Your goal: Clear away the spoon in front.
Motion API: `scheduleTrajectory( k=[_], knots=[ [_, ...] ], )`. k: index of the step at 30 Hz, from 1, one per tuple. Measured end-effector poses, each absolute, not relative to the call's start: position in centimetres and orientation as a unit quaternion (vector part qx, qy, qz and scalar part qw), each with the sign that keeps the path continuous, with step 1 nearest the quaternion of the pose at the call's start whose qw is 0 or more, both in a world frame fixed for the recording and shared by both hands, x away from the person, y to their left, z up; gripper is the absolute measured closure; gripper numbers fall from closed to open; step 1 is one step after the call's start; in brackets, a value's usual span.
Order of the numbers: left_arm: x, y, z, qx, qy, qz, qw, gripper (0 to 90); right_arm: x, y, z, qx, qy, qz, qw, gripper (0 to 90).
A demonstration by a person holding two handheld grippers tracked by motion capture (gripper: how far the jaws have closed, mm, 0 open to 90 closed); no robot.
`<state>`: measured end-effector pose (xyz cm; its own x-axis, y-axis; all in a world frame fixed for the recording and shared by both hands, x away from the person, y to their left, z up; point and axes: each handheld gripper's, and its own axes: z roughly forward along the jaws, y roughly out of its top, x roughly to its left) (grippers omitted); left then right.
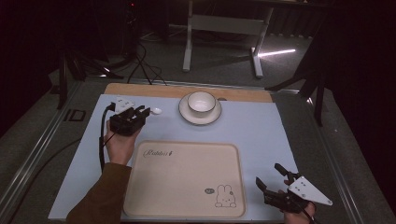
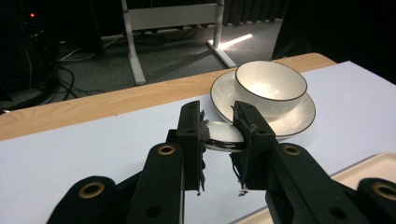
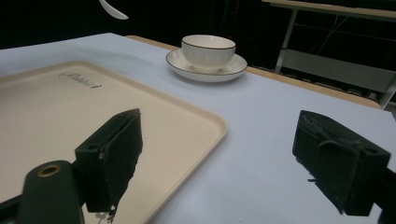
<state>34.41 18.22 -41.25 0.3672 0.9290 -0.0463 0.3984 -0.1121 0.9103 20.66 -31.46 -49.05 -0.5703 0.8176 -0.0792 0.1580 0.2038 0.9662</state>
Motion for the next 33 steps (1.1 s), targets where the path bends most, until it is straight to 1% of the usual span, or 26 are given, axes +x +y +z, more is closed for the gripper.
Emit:
scheduleTrajectory(
  k=[8, 21, 33],
  knots=[
    [33.5, 18.3, -41.9, 0.685, 0.487, 0.295, 0.453, 73.9, 20.6, -31.5, -49.0, 0.343, 0.711, 0.529, 0.312, 15.5],
    [31.9, 19.3, -42.9, 0.676, 0.499, 0.289, 0.459, 73.9, 20.6, -31.5, -49.0, 0.344, 0.710, 0.528, 0.313, 15.6],
    [30.9, 18.9, -44.1, 0.672, 0.507, 0.302, 0.447, 73.9, 20.6, -31.5, -49.0, 0.344, 0.711, 0.528, 0.313, 15.5]
  ],
)
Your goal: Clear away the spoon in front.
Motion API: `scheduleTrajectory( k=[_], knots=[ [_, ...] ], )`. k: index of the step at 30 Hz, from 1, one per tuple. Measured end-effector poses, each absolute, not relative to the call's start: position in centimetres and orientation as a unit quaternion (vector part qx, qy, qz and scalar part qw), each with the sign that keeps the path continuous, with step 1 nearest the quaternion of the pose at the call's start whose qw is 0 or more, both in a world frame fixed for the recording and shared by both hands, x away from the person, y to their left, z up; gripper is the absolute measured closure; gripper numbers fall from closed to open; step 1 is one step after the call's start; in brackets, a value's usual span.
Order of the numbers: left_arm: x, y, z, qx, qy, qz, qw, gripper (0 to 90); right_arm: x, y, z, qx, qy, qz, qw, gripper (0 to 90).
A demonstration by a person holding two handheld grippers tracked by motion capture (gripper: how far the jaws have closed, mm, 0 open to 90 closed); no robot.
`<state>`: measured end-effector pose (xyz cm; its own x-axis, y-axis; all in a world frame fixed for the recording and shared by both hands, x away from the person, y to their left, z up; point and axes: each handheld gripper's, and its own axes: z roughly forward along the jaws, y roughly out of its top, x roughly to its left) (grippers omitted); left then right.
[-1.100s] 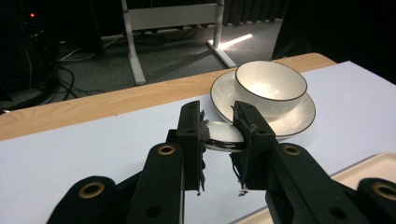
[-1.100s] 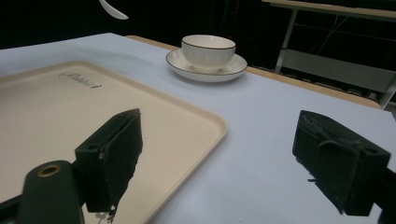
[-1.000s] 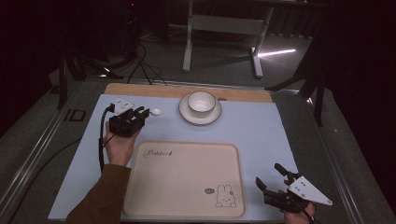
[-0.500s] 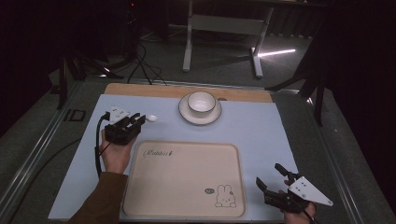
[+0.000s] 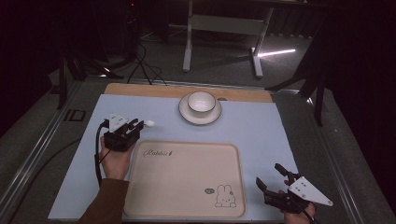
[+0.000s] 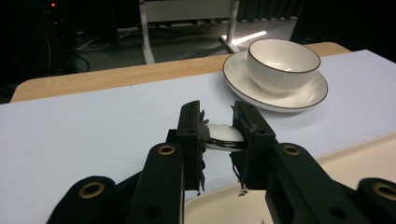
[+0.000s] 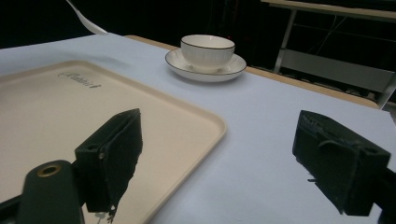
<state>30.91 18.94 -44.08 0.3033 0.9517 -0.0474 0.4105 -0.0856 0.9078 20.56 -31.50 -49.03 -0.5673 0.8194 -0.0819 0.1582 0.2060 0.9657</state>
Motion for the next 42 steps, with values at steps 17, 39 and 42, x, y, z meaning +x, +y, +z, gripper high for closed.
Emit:
scheduleTrajectory(
  k=[17, 39, 42],
  knots=[
    [29.2, 19.0, -45.5, 0.666, 0.517, 0.305, 0.443, 73.9, 20.6, -31.5, -49.0, 0.344, 0.712, 0.527, 0.312, 15.5],
    [27.1, 18.3, -47.8, 0.652, 0.540, 0.301, 0.439, 73.8, 20.5, -31.5, -49.0, 0.342, 0.712, 0.527, 0.313, 15.6],
    [26.8, 18.2, -48.0, 0.651, 0.541, 0.302, 0.439, 73.8, 20.6, -31.4, -49.1, 0.343, 0.712, 0.528, 0.312, 15.6]
  ],
)
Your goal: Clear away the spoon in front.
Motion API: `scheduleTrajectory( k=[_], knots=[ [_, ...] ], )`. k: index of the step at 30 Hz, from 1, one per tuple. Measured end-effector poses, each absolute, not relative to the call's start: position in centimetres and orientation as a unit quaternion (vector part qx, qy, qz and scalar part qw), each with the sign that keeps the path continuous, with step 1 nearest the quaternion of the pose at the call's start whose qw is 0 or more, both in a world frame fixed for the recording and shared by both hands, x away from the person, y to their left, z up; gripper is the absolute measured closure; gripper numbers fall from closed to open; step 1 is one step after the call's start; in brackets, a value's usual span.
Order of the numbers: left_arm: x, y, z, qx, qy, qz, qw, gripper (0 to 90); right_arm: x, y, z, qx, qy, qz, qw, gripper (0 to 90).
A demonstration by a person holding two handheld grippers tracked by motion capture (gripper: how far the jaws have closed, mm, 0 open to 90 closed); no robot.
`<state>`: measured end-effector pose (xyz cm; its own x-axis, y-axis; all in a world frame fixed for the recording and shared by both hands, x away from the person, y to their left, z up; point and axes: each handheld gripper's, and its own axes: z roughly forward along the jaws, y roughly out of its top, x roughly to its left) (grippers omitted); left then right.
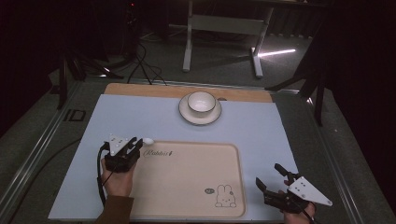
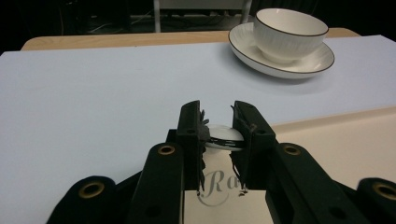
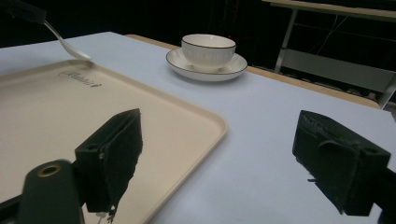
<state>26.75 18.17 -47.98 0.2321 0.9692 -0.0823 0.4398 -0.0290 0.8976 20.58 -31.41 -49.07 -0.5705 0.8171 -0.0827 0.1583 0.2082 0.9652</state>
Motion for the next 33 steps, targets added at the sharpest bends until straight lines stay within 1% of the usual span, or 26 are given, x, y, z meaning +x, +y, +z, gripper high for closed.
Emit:
scheduleTrajectory(
  k=[19, 28, 33],
  knots=[
    [25.5, 17.8, -49.4, 0.653, 0.547, 0.301, 0.428, 73.8, 20.6, -31.4, -49.1, 0.341, 0.713, 0.528, 0.311, 15.5],
    [24.1, 18.1, -50.4, 0.649, 0.557, 0.299, 0.424, 73.6, 20.6, -31.3, -49.1, 0.340, 0.714, 0.526, 0.313, 15.5],
    [23.4, 18.0, -51.2, 0.655, 0.557, 0.297, 0.415, 73.4, 20.6, -31.3, -49.0, 0.340, 0.714, 0.527, 0.312, 15.6]
  ],
)
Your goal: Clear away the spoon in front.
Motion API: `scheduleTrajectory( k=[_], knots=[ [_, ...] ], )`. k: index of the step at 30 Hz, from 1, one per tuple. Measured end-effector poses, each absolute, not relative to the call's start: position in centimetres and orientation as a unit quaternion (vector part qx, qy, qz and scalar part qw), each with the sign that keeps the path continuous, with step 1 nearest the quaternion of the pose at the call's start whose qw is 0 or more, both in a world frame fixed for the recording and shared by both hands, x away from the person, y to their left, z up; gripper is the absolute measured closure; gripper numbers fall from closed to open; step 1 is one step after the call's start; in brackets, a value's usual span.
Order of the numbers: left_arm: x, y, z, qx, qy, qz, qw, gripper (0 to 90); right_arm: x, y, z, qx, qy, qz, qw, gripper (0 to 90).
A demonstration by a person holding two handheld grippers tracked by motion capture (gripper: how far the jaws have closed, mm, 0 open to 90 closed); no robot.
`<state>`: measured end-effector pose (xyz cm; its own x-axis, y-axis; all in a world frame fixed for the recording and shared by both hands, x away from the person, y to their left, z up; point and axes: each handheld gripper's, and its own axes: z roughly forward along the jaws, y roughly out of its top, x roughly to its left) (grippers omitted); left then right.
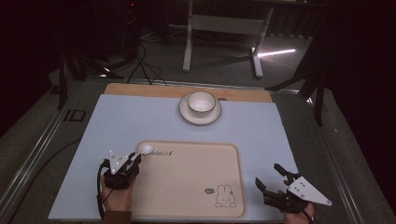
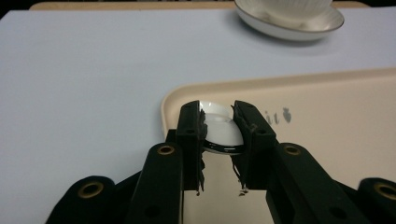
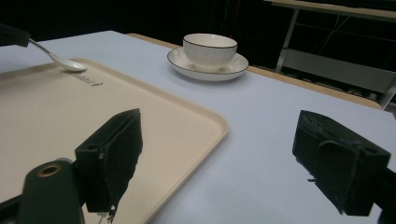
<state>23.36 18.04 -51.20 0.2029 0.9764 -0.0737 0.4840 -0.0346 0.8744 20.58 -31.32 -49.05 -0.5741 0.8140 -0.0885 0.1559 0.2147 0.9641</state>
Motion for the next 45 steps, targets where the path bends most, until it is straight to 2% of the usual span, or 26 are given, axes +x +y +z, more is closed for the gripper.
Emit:
scheduleTrajectory(
  k=[11, 22, 35, 39, 45],
  knots=[
    [22.5, 17.8, -53.1, 0.676, 0.565, 0.271, 0.388, 73.0, 20.6, -31.3, -49.1, 0.338, 0.715, 0.526, 0.312, 15.6],
    [22.3, 17.8, -53.1, 0.683, 0.562, 0.264, 0.385, 72.1, 20.6, -31.3, -49.1, 0.338, 0.715, 0.526, 0.312, 15.5],
    [22.5, 17.7, -53.1, 0.692, 0.556, 0.259, 0.381, 59.4, 20.6, -31.3, -49.1, 0.337, 0.716, 0.527, 0.311, 15.6],
    [22.7, 17.7, -52.7, 0.697, 0.543, 0.247, 0.397, 51.9, 20.6, -31.3, -49.0, 0.337, 0.716, 0.526, 0.311, 15.5],
    [22.9, 17.7, -51.7, 0.699, 0.531, 0.249, 0.410, 46.7, 20.6, -31.3, -49.0, 0.338, 0.716, 0.526, 0.311, 15.5]
  ],
)
